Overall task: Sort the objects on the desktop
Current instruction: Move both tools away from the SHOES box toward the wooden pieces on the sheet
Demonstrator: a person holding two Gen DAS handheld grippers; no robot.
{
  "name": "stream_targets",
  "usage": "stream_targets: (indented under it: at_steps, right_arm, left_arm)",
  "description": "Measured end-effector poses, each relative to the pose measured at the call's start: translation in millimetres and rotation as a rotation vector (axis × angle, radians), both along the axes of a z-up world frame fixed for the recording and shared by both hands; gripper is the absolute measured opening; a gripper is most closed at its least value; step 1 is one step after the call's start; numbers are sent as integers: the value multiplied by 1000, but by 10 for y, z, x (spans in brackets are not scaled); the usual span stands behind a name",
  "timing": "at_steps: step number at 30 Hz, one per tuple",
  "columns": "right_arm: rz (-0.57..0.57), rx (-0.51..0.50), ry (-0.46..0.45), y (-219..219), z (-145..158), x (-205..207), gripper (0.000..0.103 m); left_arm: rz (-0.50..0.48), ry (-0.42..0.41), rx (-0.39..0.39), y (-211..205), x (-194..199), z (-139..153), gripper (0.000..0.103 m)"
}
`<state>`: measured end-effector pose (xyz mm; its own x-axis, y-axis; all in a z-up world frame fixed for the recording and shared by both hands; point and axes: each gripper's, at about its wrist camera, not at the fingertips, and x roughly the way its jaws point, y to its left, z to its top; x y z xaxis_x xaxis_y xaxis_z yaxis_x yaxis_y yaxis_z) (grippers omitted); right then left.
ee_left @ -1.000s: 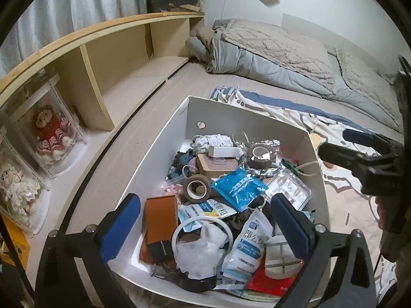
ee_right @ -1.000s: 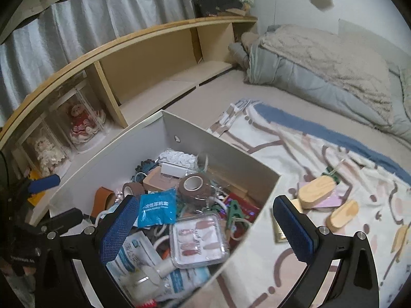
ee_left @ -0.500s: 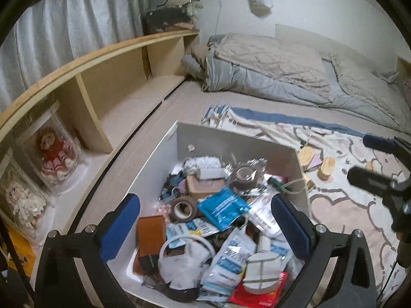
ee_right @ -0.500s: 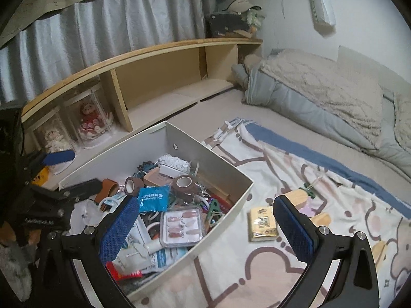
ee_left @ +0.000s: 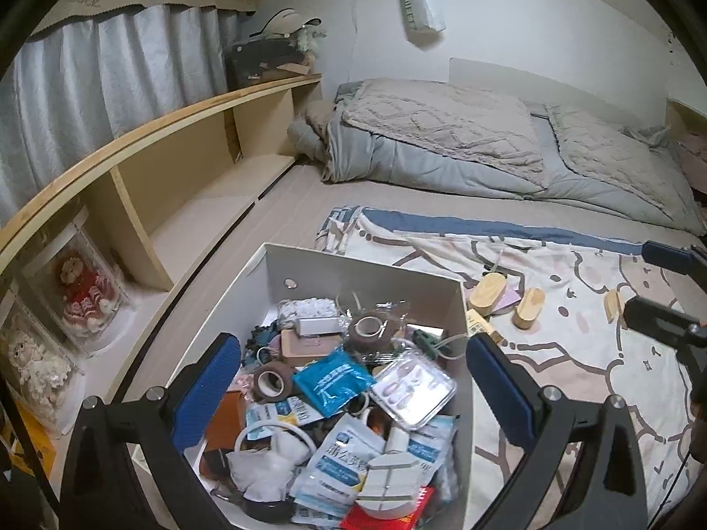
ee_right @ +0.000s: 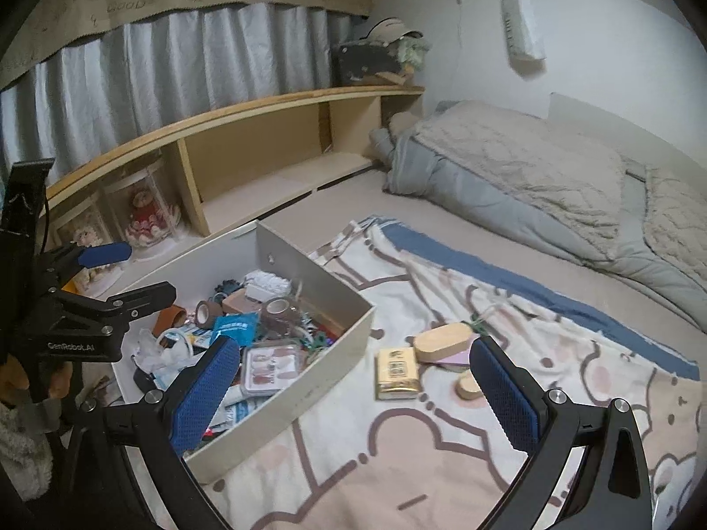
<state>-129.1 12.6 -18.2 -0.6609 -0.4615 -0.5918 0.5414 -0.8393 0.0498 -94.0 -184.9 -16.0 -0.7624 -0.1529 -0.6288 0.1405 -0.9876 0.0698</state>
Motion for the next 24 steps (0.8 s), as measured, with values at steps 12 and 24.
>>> stream_targets:
  at_steps: [12,24]
  right_arm:
    - [-85,-5,21,503,80,34,103]
    - [-148,-15,25,865,109,71,103]
  left_arm:
    - [-29,47,12,332,-83,179,103]
    - [-78,45,-6,704,-237,188,103]
